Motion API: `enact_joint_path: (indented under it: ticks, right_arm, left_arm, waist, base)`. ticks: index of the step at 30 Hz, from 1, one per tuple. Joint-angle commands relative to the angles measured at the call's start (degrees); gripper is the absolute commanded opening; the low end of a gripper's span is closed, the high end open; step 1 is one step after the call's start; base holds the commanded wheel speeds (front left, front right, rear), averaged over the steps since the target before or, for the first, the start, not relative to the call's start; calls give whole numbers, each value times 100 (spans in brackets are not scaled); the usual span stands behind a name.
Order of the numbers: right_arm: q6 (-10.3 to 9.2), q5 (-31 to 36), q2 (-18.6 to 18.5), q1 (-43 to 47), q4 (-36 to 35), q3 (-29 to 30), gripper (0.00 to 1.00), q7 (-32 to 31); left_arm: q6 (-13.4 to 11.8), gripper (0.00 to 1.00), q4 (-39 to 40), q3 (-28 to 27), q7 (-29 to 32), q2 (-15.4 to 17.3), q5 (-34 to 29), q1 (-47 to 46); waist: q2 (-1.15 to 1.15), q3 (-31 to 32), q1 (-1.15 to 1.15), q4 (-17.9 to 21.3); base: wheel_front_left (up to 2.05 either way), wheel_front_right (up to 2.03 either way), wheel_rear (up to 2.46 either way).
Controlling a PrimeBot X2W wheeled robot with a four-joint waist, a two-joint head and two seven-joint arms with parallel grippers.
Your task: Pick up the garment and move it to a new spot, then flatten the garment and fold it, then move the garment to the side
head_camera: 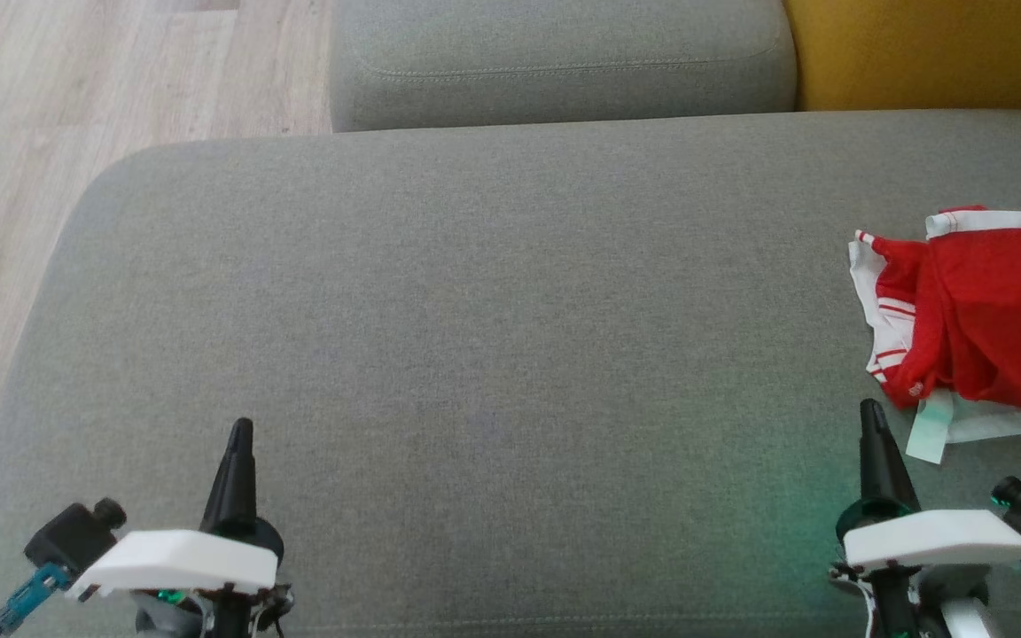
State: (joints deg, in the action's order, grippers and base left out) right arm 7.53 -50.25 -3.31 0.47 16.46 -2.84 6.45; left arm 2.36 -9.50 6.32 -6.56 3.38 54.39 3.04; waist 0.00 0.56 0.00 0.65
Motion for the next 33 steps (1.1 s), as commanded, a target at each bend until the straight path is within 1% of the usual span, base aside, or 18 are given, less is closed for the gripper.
enact_joint_path:
  ticks: [1,33]
  right_arm:
    - [-2,-208,-102,-324,-209,7,0,-48]
    - [-3,-2192,-113,-476,-232,337,0,-550]
  left_arm:
    - [52,0,142,-184,34,89,176,-312]
    - [271,0,-135,-589,543,107,1983,-591]
  waist:
    - [0,-2,0,-2]
    - [0,-36,0,-32]
  base:
    - [0,0,0]
    - [0,0,0]
